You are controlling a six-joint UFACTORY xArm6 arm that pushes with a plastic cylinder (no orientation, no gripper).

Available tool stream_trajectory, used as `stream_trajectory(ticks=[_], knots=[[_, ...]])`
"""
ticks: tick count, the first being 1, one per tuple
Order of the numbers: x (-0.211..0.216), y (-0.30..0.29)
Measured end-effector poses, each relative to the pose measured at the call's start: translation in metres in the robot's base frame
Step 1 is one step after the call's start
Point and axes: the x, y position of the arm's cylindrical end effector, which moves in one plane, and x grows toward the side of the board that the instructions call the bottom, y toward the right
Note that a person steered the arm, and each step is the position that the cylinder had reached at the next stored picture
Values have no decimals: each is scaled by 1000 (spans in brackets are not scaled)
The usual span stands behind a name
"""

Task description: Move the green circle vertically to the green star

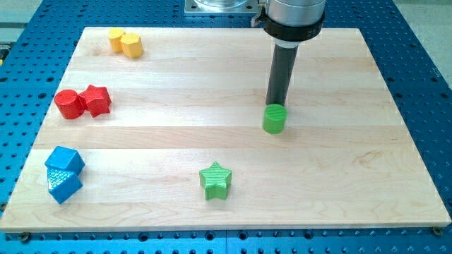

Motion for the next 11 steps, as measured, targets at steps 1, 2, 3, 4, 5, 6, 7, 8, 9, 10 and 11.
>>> stream_trajectory(ticks=[1, 2, 3, 4, 5, 6, 7, 8, 9, 10, 11], knots=[[-3, 4], [-5, 4], [-27, 46], [-38, 72], [3, 109], [35, 111], [46, 49], [44, -13], [58, -39], [50, -67], [22, -58]])
